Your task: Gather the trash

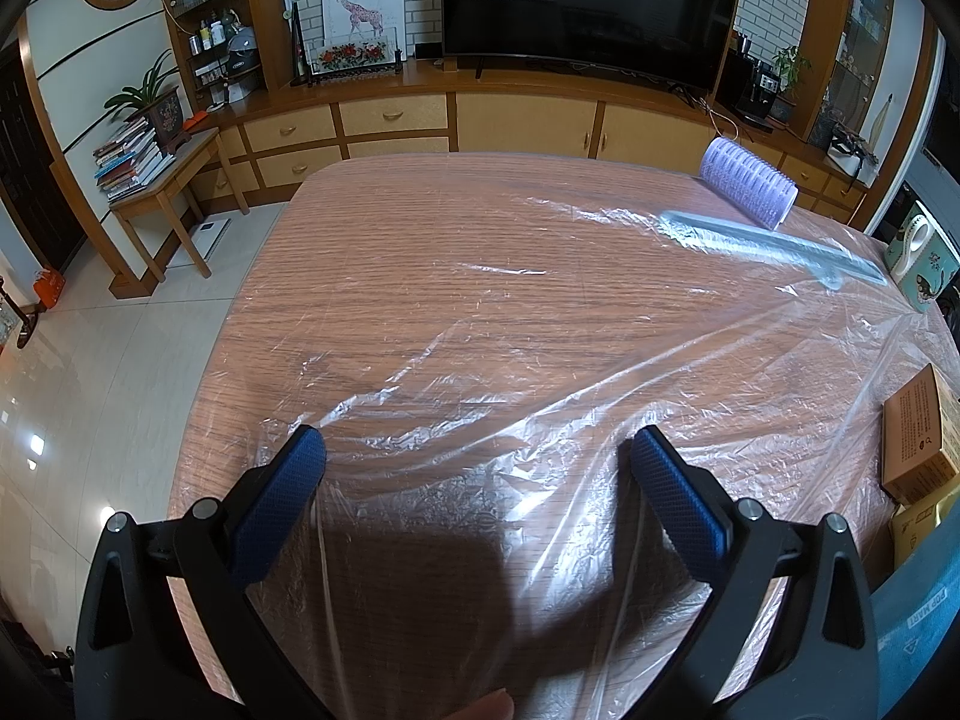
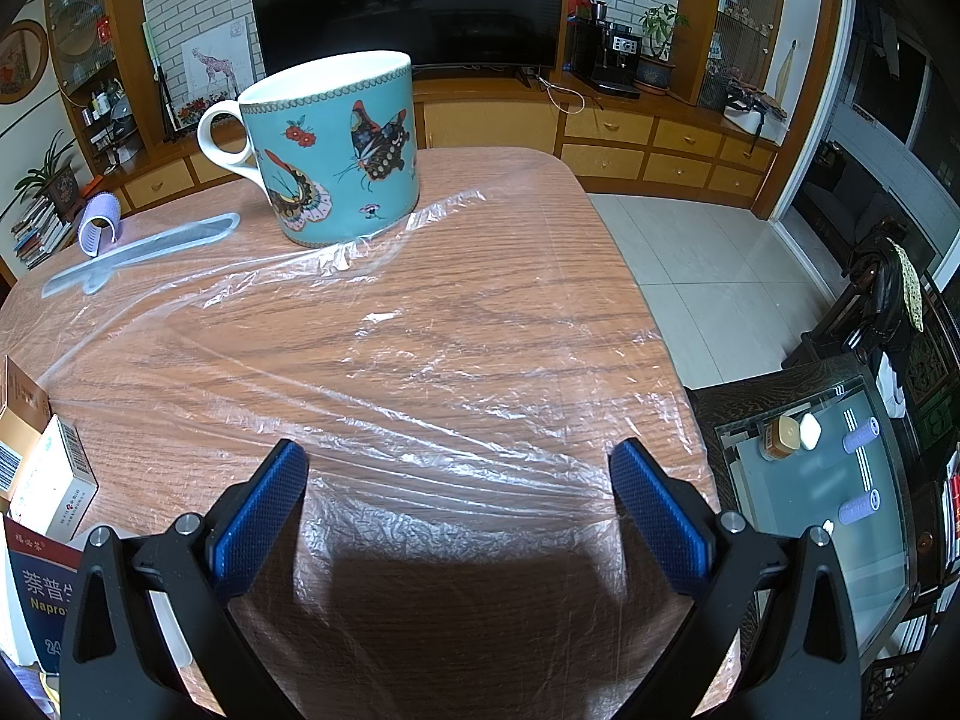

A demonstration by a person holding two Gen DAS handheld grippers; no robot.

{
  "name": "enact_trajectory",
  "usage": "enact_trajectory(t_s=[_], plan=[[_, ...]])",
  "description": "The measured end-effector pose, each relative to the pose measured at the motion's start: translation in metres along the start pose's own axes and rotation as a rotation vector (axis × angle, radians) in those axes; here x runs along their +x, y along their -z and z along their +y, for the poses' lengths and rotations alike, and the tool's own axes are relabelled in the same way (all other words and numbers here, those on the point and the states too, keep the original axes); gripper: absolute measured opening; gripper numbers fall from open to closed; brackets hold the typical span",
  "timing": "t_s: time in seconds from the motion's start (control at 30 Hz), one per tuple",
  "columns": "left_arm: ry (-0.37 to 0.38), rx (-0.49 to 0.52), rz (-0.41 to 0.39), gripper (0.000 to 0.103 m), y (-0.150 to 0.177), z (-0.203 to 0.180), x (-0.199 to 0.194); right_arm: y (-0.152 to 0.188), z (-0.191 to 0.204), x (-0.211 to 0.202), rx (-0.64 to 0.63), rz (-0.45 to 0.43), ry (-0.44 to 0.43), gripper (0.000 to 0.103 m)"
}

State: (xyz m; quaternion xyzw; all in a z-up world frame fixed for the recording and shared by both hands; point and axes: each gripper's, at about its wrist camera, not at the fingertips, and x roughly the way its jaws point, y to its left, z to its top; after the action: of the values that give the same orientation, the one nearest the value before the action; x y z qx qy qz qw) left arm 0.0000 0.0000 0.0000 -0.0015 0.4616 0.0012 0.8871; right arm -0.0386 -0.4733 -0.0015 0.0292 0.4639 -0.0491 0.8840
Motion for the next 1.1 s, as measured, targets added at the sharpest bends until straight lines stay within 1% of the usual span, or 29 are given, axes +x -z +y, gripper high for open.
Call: enact_trajectory(t_s=[0.7,0.83,0.87,0.97,1.03,1.1], plan=[[-0.001,-0.001,0.000,0.102,0.000,0.000,0.000,-0.001,0.001,0.001,0.001,0.000,0.002,0.099],[0.000,-0.001,0.000,0.102,0.000,0.000,0.000,0.002,-0.004,-0.002,0.033,0.016,0.029,0.099],[-0.001,0.000,0.000,0.102,0.000,0.000,0.000,-0.002,-0.009,-0.002,0.041,0.013,0.045,0.099],[-0.008,-0.014,0.014,0.102,-0.001,0.002,-0.005,-0.007,-0.003,-0.020,0.015,-0.032,0.075,0.099],[0.020,-0.035,0.019,0.101,-0.002,0.004,-0.006,-0.010,-0.002,-0.033,0.001,-0.062,0.076,0.099],[0.013,-0.044,-0.002,0.101,-0.001,0.005,-0.014,-0.009,-0.001,-0.045,-0.003,-0.089,0.074,0.099]])
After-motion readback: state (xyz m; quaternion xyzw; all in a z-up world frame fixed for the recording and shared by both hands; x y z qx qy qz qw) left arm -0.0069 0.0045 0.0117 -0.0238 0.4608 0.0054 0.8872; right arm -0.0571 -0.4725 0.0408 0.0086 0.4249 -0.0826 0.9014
